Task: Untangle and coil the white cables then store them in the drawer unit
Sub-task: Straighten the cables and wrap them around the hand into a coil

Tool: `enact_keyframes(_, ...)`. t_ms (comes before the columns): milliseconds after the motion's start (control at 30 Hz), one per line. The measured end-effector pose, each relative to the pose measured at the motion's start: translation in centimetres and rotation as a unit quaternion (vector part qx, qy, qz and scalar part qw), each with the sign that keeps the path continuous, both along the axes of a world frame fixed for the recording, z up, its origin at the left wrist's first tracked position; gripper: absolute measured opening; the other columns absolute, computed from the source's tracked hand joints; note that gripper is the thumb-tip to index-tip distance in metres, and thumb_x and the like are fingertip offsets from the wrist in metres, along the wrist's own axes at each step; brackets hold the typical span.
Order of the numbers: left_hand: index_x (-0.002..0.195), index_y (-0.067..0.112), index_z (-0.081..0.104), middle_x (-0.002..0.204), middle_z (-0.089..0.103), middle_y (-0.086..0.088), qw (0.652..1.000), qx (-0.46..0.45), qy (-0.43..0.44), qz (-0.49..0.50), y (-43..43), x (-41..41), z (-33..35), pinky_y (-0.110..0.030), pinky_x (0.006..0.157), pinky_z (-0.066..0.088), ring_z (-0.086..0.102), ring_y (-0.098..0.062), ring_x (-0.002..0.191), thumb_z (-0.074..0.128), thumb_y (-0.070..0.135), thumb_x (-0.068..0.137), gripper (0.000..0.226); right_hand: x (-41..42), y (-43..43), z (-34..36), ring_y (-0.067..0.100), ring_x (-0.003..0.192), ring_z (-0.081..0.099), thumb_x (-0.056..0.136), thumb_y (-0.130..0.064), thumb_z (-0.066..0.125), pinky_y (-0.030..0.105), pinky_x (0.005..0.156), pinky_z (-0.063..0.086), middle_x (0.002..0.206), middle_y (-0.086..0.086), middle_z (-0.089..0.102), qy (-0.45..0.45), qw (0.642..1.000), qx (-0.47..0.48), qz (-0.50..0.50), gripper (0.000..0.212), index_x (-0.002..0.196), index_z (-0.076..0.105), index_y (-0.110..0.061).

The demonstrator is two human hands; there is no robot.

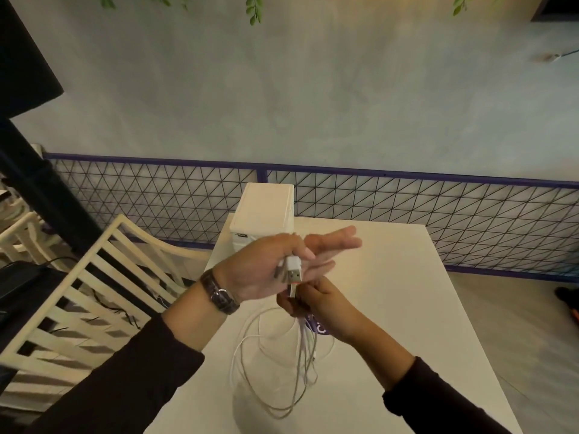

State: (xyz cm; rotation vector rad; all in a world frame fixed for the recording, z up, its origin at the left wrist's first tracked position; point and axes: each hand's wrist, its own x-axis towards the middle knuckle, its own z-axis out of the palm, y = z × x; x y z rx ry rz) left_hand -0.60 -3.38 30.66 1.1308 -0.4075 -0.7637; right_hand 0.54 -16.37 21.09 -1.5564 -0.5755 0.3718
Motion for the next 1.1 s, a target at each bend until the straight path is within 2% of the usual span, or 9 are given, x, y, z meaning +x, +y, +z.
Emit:
enact_keyframes(100,0.132,0.000,0.046,0.145,0.043,-0.002,1.000,-0.017,-0.011,0.013,0.7,0.9,0.4,-0.030,0.115,0.021,0.030,-0.010,0.139,0.050,0.018,0.075,0.060,-1.1,-0.2,1.6,0.007,0.042,0.034,0.097,-0.027,0.035,0.018,0.044,0.030,0.055,0.003,0.044,0.058,0.995,0.072,0.028,0.020,0.089,0.047,-0.012)
enact_keyframes(267,0.138,0.002,0.039,0.151,0.031,-0.010,0.995,-0.098,0.030,0.014,0.8,1.5,0.7,-0.039,0.118,0.006,0.025,-0.019,0.142,0.059,0.022,0.072,0.072,-0.7,-1.0,2.6,0.011,0.038,0.036,0.093,-0.025,0.043,0.017,0.041,0.030,0.057,0.006,0.056,0.080,0.992,0.101,0.001,0.023,0.086,0.060,-0.011)
enact_keyframes(367,0.140,0.008,0.037,0.152,0.028,-0.008,0.989,-0.139,0.050,0.015,0.6,1.4,0.8,-0.040,0.118,0.000,0.019,-0.020,0.144,0.053,0.022,0.076,0.068,-0.1,-1.7,3.7,0.014,0.059,0.064,0.092,-0.015,0.047,0.021,0.061,0.052,0.077,0.003,0.073,0.129,0.983,0.114,0.067,0.021,0.092,0.063,-0.002)
enact_keyframes(467,0.142,0.011,0.035,0.154,0.025,-0.006,0.987,-0.155,0.031,0.015,0.4,1.4,0.9,-0.040,0.118,0.000,0.017,-0.020,0.144,0.049,0.023,0.080,0.064,0.6,-2.4,4.6,0.022,0.084,0.071,0.093,-0.011,0.045,0.029,0.082,0.056,0.099,0.009,0.073,0.190,0.964,0.092,0.164,0.025,0.105,0.062,0.003)
enact_keyframes(600,0.142,0.015,0.035,0.153,0.027,-0.002,0.986,-0.151,-0.018,0.061,1.4,2.1,2.0,-0.038,0.116,0.008,0.022,-0.019,0.142,0.053,0.028,0.079,0.066,0.7,-2.6,4.9,0.024,0.065,0.068,0.096,-0.019,0.040,0.026,0.063,0.054,0.087,0.017,0.069,0.189,0.956,0.049,0.217,0.027,0.094,0.060,-0.001)
enact_keyframes(733,0.136,0.019,0.045,0.150,0.034,0.002,0.975,-0.156,-0.044,0.149,3.2,3.0,3.8,-0.043,0.113,0.014,0.026,-0.019,0.141,0.059,0.028,0.071,0.068,-0.5,-2.3,4.0,0.012,0.042,0.044,0.097,-0.022,0.035,0.018,0.046,0.038,0.063,0.006,0.059,0.154,0.967,0.015,0.200,0.030,0.085,0.059,-0.008)
enact_keyframes(933,0.130,0.029,0.053,0.145,0.042,0.014,0.970,-0.069,-0.132,0.194,3.3,2.9,3.4,-0.034,0.108,0.017,0.023,-0.008,0.137,0.069,0.032,0.063,0.070,-0.6,-3.6,2.9,0.015,0.045,0.029,0.097,-0.027,0.037,0.018,0.042,0.026,0.053,0.001,0.050,0.179,0.967,0.017,0.179,0.032,0.082,0.060,-0.011)
enact_keyframes(1000,0.123,0.031,0.059,0.144,0.042,0.013,0.958,-0.042,-0.173,0.225,4.0,2.6,3.7,-0.038,0.116,0.001,0.016,-0.016,0.142,0.058,0.022,0.075,0.049,-0.6,-4.7,2.1,0.015,0.047,0.029,0.096,-0.031,0.039,0.020,0.044,0.024,0.053,0.002,0.048,0.187,0.968,0.002,0.167,0.032,0.082,0.062,-0.014)
enact_keyframes(1100,0.119,0.043,0.060,0.153,0.027,0.007,0.934,0.075,-0.239,0.257,4.7,2.1,4.1,-0.044,0.114,-0.012,0.000,-0.018,0.139,0.039,0.015,0.080,0.052,-0.5,-5.8,1.4,0.014,0.045,0.026,0.095,-0.033,0.040,0.023,0.044,0.020,0.051,0.003,0.039,0.195,0.972,0.016,0.132,0.030,0.089,0.063,-0.015)
